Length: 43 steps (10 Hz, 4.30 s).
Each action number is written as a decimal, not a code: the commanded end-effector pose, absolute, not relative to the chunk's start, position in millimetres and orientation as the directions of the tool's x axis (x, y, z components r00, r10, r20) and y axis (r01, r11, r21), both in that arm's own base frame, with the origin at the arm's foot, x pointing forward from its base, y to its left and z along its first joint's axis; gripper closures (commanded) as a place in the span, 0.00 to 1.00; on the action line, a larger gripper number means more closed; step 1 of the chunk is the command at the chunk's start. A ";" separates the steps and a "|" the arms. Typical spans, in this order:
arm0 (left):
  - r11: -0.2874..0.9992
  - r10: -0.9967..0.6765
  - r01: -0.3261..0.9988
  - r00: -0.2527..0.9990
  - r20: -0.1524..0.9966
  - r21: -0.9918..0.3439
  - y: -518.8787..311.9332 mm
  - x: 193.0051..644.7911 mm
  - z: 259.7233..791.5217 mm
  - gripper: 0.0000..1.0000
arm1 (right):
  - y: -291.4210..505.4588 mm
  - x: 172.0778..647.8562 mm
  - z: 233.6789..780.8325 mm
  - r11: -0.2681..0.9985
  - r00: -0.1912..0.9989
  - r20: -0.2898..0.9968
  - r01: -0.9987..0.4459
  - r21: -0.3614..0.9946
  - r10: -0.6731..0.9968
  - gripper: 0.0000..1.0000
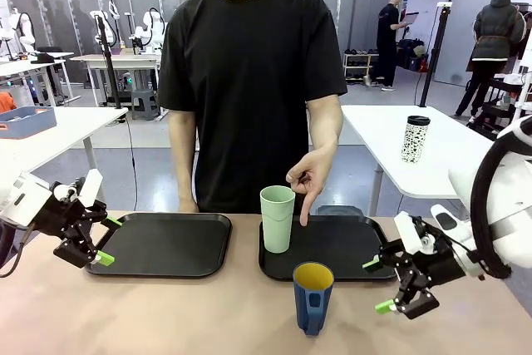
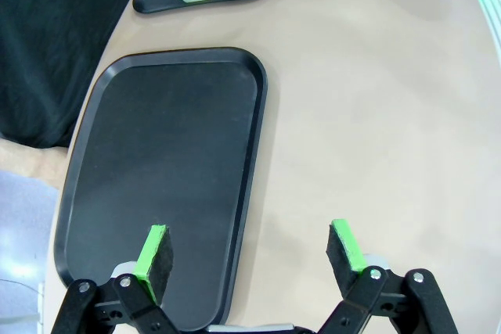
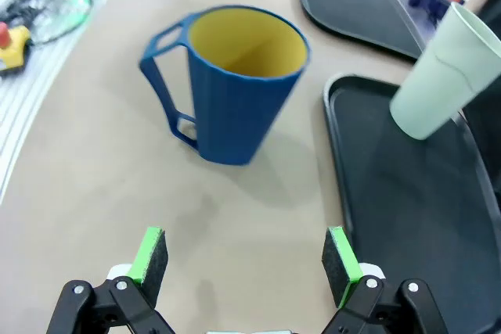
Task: Sort and store the cups by type.
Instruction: Pick up the Handle plastic cup and place it into the empty Flat Tray.
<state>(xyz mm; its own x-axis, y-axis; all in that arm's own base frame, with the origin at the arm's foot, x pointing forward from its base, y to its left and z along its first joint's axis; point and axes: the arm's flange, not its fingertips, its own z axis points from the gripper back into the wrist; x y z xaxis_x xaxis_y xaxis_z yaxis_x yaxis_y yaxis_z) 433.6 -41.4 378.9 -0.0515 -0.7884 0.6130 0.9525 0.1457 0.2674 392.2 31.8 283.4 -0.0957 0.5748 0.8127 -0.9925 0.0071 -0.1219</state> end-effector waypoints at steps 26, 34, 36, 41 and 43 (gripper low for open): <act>0.151 -0.784 0.950 -0.053 0.618 0.273 -42.7 436.9 378.1 0.00 | 102.6 442.2 238.9 -0.190 -0.091 0.951 -0.981 -0.035 0.294 0.00; 0.151 -0.784 0.950 -0.053 0.618 0.273 -42.7 436.9 378.1 0.00 | 130.8 447.6 223.0 -0.248 -0.084 0.964 -0.969 -0.020 0.251 0.00; 0.151 -0.784 0.950 -0.053 0.618 0.273 -42.7 436.9 378.1 0.00 | 135.9 447.6 217.7 -0.271 -0.082 0.971 -0.962 -0.018 0.227 0.00; 0.151 -0.784 0.950 -0.053 0.618 0.273 -42.7 436.9 378.1 0.00 | 144.1 446.5 206.5 -0.300 -0.069 0.982 -0.954 -0.012 0.179 0.00; 0.151 -0.784 0.950 -0.053 0.618 0.273 -42.7 436.9 378.1 0.00 | 147.6 447.2 202.1 -0.304 -0.063 0.983 -0.953 -0.009 0.170 0.00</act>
<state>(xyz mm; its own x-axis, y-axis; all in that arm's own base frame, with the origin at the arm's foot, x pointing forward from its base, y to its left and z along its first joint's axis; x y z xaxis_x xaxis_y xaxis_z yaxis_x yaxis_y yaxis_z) 433.6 -41.5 378.8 -0.0514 -0.7884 0.6130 0.9526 0.1457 0.2672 446.2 142.1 210.0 -0.0320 0.2068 0.9779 -0.9520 -0.3044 0.0332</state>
